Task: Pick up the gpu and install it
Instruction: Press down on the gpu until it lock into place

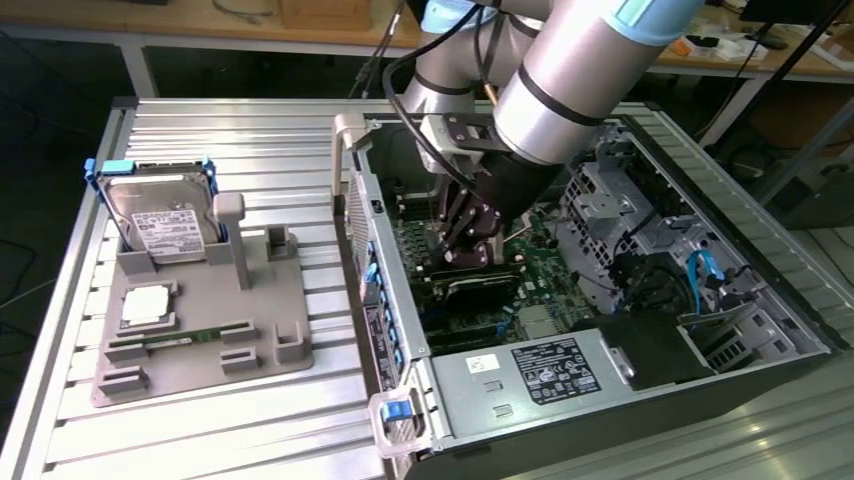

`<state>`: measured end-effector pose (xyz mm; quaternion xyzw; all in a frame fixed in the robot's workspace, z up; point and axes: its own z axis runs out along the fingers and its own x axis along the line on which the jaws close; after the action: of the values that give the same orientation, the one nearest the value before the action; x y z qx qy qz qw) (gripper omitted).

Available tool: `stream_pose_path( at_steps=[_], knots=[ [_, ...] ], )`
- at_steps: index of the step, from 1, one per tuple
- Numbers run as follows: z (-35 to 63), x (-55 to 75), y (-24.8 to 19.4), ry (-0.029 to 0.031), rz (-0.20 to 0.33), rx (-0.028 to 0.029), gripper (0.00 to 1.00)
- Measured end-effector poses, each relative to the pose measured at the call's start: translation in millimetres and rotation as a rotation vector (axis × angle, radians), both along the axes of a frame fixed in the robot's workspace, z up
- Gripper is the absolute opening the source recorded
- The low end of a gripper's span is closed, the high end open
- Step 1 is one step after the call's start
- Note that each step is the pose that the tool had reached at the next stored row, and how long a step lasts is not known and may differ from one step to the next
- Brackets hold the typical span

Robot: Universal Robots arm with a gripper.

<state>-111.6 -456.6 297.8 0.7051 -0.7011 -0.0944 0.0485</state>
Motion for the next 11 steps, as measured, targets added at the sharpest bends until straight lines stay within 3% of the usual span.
stream_pose_path(
  at_steps=[4, 9, 11],
  knots=[
    [7.9, 1.1, 2.2, -0.0134, 0.0, 0.0, 0.11],
    [8.1, 21.7, 2.4, -0.0138, 0.0, 0.0001, 0.11],
    [8.2, 23.3, 2.4, -0.0137, 0.0, 0.0, 0.11]
  ],
)
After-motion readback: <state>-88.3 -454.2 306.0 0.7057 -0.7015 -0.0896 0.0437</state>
